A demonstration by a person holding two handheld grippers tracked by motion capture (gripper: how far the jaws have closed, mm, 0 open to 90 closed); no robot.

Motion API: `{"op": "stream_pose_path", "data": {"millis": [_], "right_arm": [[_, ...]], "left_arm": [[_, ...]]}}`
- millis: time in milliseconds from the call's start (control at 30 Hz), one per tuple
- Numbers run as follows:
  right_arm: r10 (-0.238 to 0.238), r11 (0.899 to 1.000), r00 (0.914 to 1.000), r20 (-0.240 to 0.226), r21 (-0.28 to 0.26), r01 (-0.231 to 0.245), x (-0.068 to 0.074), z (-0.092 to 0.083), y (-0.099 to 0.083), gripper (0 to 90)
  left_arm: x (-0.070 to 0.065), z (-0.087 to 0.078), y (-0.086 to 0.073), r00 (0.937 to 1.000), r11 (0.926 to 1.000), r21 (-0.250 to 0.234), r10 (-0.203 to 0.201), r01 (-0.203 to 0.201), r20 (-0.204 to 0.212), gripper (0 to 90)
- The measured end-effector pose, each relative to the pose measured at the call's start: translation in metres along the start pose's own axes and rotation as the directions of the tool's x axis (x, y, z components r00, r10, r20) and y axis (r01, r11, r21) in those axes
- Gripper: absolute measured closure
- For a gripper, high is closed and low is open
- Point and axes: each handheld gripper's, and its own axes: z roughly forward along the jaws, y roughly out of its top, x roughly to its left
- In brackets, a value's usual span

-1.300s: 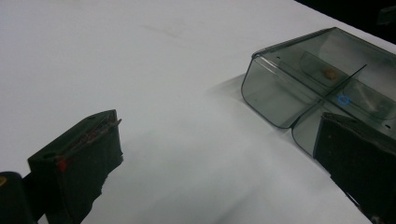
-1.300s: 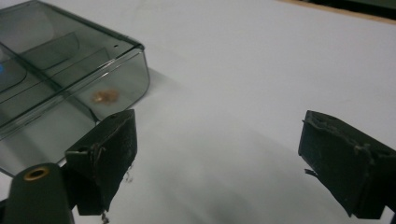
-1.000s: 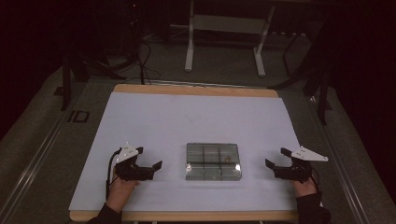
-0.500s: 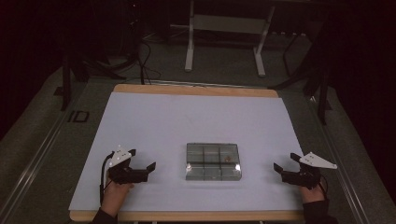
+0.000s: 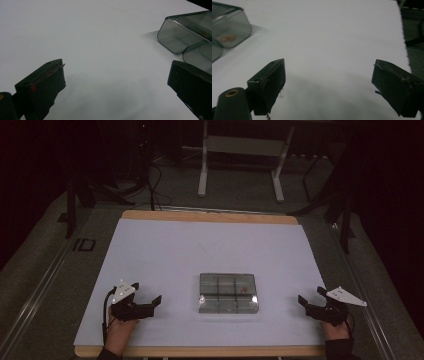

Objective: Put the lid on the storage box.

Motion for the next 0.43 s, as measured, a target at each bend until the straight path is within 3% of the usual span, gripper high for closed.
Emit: {"op": "stream_pose_path", "data": {"millis": [167,433], "right_arm": [[-0.001,1.0,0.9998,0.022,0.006,0.001,0.0007,0.0008,-0.0002,11.9],[-0.004,1.0,0.999,0.043,0.014,0.004,0.0016,0.0016,-0.0003,11.9]], "left_arm": [[-0.0017,-0.001,-0.0011,0.9993,0.9999,-0.013,0.001,-0.001,-0.037,1.6],[-0.0002,-0.0015,-0.0014,0.9993,0.9998,-0.017,-0.013,0.013,-0.036,1.6]]}}
